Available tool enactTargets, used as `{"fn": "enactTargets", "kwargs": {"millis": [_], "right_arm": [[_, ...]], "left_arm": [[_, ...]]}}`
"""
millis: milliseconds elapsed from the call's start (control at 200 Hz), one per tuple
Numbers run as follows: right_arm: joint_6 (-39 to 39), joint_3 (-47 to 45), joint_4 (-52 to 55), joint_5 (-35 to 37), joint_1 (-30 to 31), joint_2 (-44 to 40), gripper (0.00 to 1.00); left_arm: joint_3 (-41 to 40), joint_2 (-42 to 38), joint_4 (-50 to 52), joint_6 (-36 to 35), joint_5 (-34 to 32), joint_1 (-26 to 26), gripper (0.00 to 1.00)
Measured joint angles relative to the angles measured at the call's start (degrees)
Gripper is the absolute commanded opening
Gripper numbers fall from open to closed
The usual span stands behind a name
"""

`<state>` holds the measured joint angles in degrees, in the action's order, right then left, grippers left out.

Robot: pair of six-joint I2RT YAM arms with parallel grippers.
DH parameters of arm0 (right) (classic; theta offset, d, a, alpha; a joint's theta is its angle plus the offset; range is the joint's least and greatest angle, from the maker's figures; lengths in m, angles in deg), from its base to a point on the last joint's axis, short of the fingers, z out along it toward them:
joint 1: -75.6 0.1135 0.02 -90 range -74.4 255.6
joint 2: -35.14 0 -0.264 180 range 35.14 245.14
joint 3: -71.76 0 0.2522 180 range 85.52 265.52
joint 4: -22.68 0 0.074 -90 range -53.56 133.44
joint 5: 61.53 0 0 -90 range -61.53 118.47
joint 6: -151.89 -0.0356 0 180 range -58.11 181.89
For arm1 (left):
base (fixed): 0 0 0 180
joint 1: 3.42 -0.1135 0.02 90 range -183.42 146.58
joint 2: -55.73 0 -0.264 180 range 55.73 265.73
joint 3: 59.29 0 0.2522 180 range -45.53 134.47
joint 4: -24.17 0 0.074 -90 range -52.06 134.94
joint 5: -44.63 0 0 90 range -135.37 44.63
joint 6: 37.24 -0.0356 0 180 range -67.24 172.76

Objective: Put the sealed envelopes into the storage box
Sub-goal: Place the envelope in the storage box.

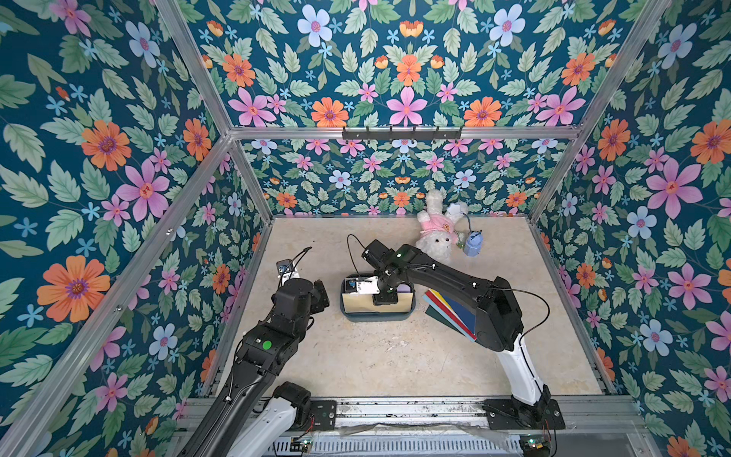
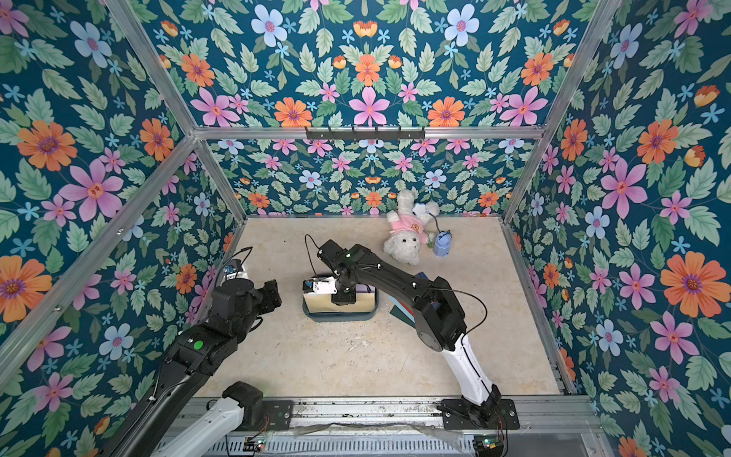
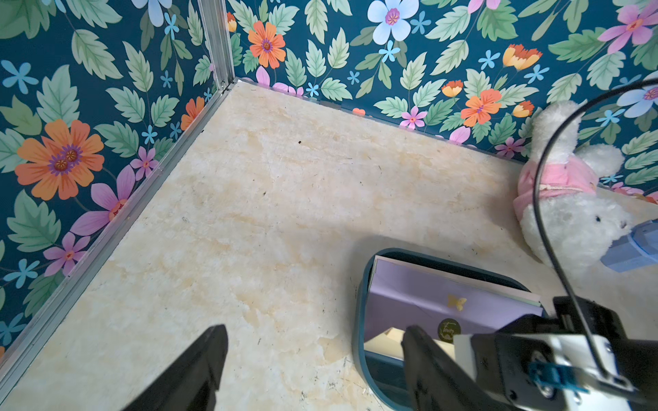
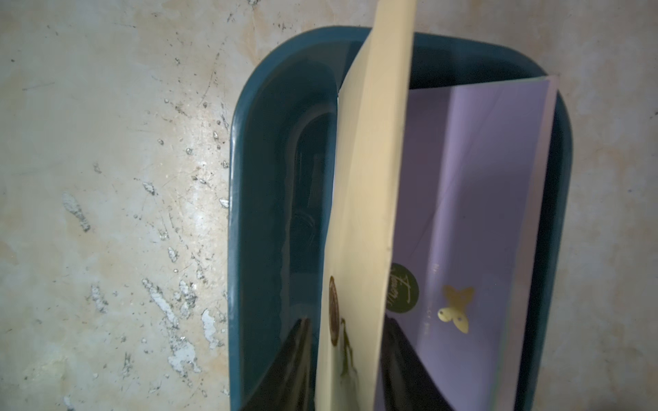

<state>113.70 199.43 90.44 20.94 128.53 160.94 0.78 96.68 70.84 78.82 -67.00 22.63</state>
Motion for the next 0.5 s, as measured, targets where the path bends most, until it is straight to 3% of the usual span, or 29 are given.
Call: {"fn": "enactTargets", "kwargs": {"millis": [240, 500], "right_arm": [[-1.9, 0.7, -2.4, 2.1, 0.0, 0.0, 0.39], [-9.0, 1.7, -7.9, 8.1, -0.8, 0.4, 0.44]], "left_arm": [[-0.3, 0.9, -0.1, -0.5, 2.0, 0.0, 0.83], [-0.3, 0.7, -0.1, -0.7, 2.6, 0.0, 0.84]]}}
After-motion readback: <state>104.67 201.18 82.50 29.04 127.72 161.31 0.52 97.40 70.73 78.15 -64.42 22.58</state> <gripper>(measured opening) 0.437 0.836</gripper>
